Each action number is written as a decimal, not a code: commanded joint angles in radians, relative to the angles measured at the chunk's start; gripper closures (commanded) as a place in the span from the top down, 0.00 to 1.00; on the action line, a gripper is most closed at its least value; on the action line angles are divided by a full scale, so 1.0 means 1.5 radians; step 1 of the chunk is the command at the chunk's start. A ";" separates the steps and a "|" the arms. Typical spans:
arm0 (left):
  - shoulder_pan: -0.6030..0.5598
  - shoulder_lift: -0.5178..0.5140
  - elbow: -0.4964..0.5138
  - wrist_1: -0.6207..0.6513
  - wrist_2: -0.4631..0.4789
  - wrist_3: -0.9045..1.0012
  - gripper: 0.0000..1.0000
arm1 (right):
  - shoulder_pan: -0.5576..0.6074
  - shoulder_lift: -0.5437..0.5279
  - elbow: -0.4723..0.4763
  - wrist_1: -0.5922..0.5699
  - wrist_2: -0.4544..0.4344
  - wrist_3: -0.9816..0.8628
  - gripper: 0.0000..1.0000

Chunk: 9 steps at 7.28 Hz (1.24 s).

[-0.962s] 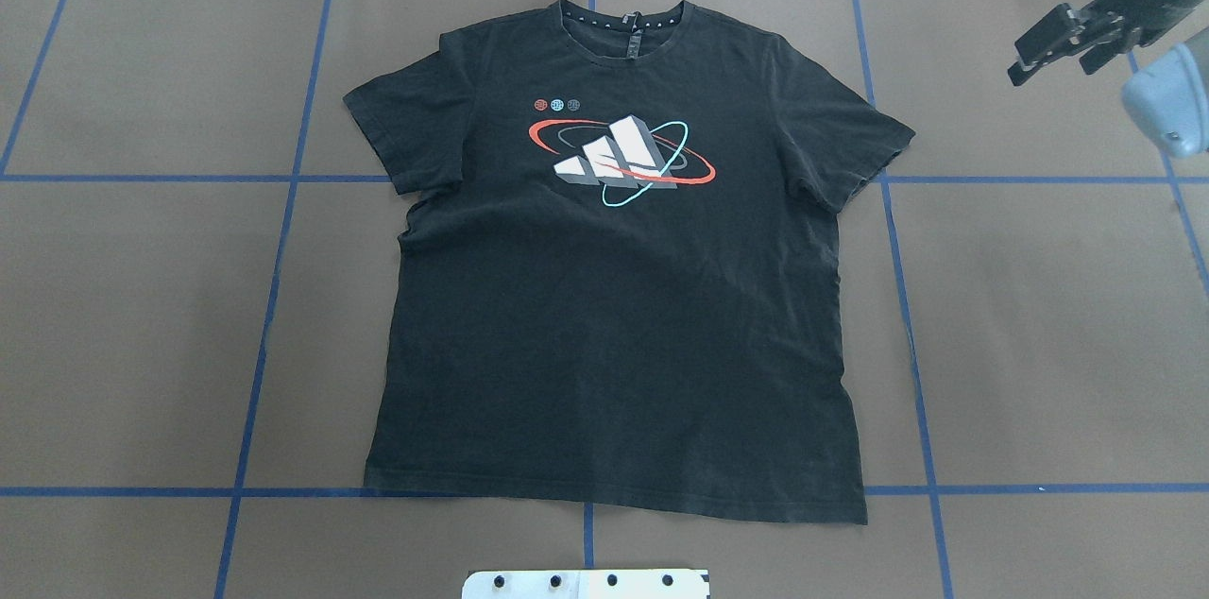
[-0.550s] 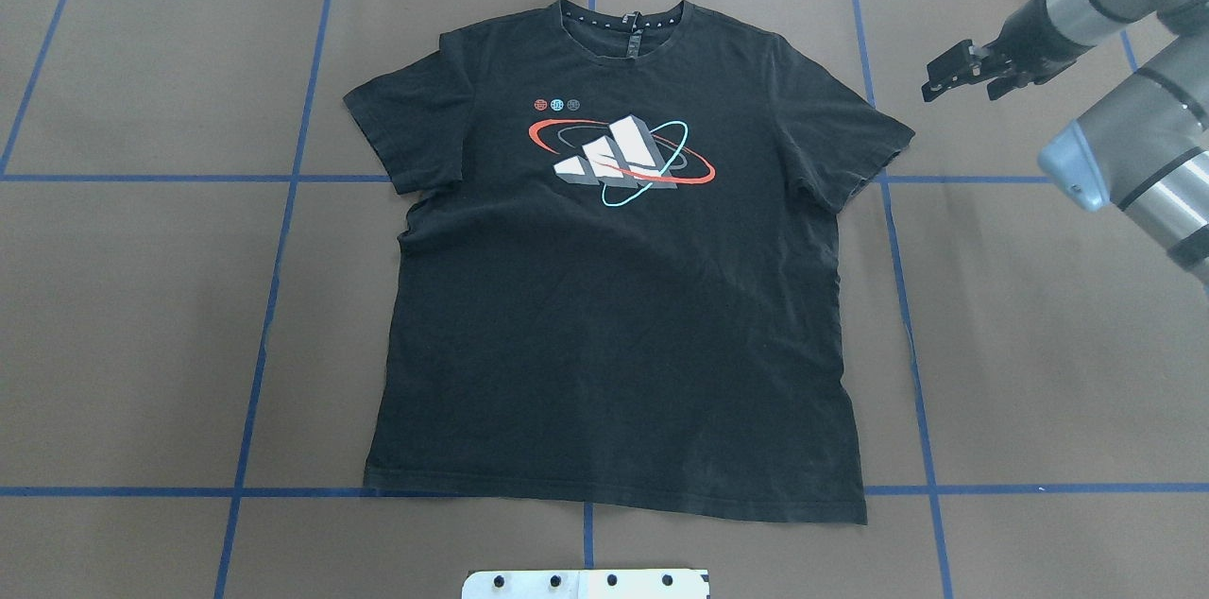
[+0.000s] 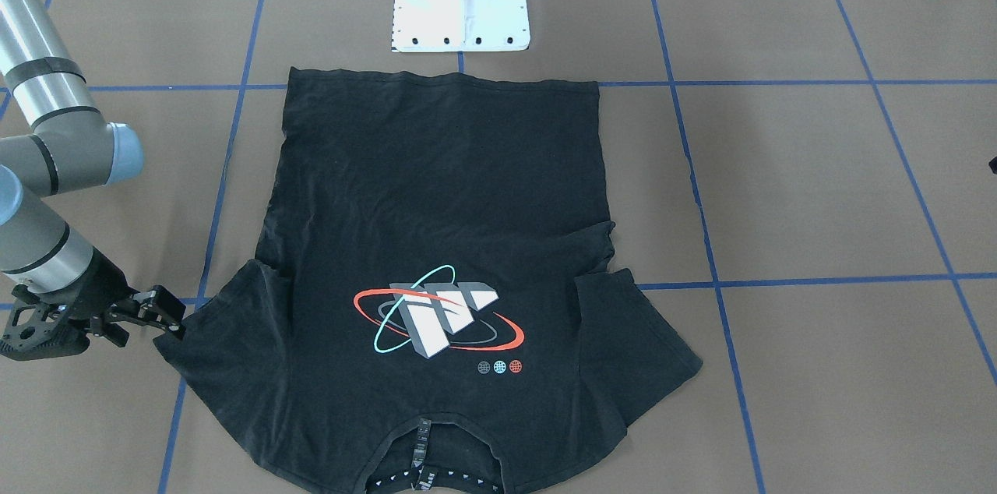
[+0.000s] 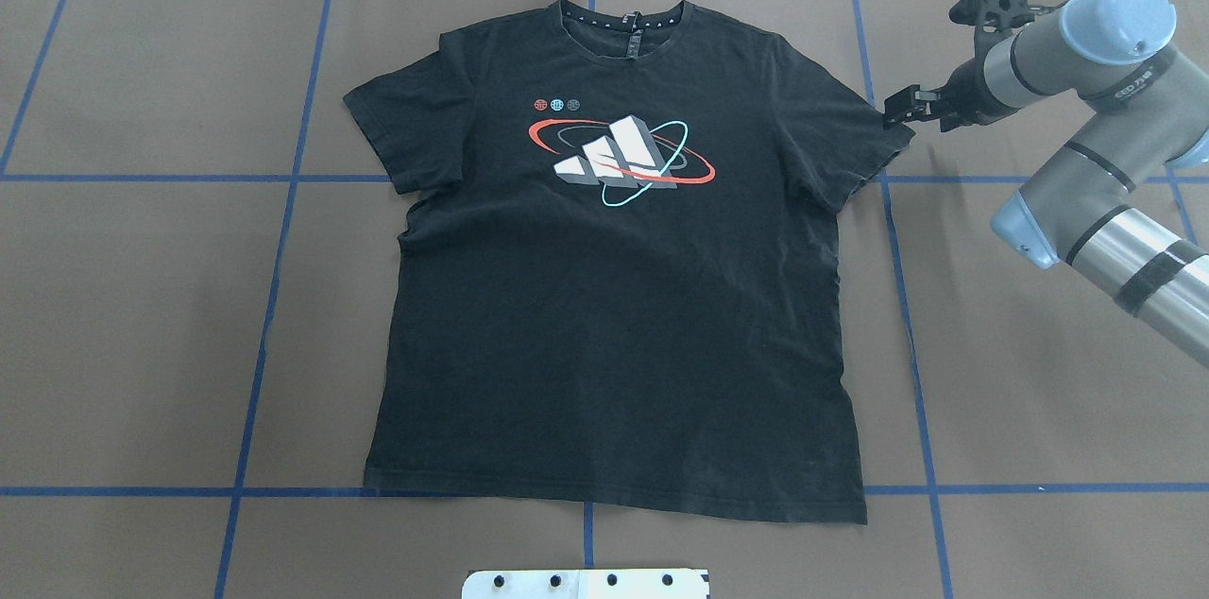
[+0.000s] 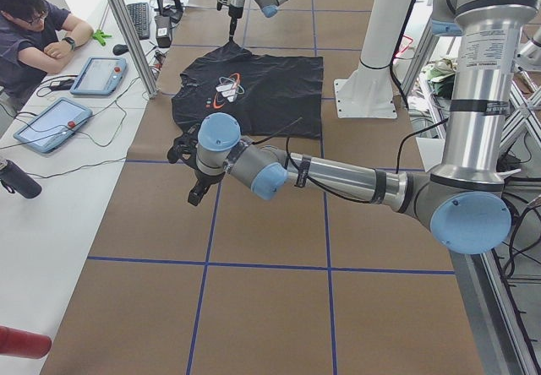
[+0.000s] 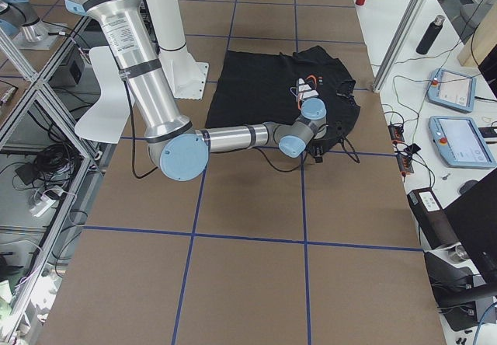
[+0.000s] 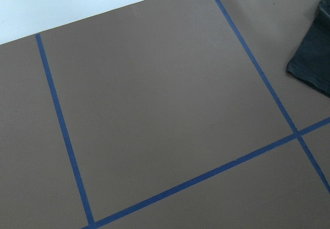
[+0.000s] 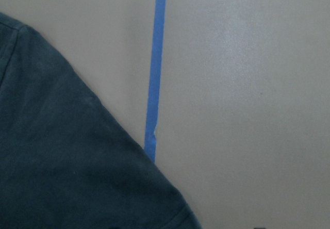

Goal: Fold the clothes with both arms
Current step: 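Move the right gripper to the black t-shirt's sleeve farthest from the robot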

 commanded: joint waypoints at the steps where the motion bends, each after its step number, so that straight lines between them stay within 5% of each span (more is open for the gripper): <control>1: 0.000 0.000 -0.001 0.000 0.000 0.000 1.00 | -0.010 -0.002 -0.003 0.006 -0.012 0.009 0.67; 3: 0.000 0.001 0.000 0.000 0.001 0.000 1.00 | -0.011 -0.001 -0.009 0.006 -0.012 0.009 0.45; 6: 0.000 0.001 0.000 0.000 0.000 0.000 1.00 | -0.014 0.004 -0.015 0.006 -0.013 0.008 0.42; 8: 0.000 0.001 0.000 0.000 0.000 0.000 1.00 | -0.013 0.004 -0.014 0.008 -0.011 0.002 0.00; 9: 0.000 0.001 0.000 0.001 0.000 0.000 1.00 | -0.010 0.004 -0.010 0.017 -0.007 0.001 0.00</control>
